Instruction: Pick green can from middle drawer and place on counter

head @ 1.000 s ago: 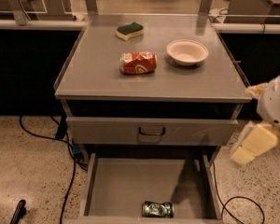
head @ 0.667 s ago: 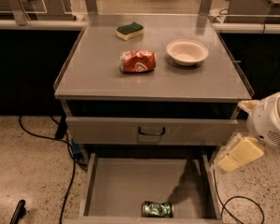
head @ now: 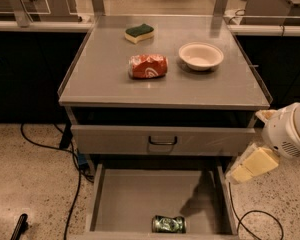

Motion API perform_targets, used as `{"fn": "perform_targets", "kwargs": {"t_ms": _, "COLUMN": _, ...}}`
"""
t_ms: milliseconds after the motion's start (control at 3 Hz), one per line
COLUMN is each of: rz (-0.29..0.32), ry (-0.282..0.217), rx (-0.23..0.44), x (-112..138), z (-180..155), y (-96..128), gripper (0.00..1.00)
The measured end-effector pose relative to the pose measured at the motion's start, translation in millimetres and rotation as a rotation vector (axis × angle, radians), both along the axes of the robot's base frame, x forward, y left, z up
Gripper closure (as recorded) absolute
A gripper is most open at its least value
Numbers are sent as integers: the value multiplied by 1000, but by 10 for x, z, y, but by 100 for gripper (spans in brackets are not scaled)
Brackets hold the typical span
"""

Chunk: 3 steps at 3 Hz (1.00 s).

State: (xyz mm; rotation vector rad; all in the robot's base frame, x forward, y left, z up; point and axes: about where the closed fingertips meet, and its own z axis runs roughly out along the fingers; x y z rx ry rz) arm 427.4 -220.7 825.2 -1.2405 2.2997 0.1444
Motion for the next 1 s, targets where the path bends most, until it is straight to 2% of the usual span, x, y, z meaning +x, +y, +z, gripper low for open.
{"fn": "perform_targets", "kwargs": {"t_ms": 333, "rz": -11, "ry": 3, "rx": 12, "x": -40, "z": -153, "y": 64, "gripper": 0}}
{"fn": "perform_targets", "kwargs": {"t_ms": 1000, "rz": -56, "ry": 84, "rx": 163, "x": -293, "z": -1533, "y": 554, "gripper": 0}}
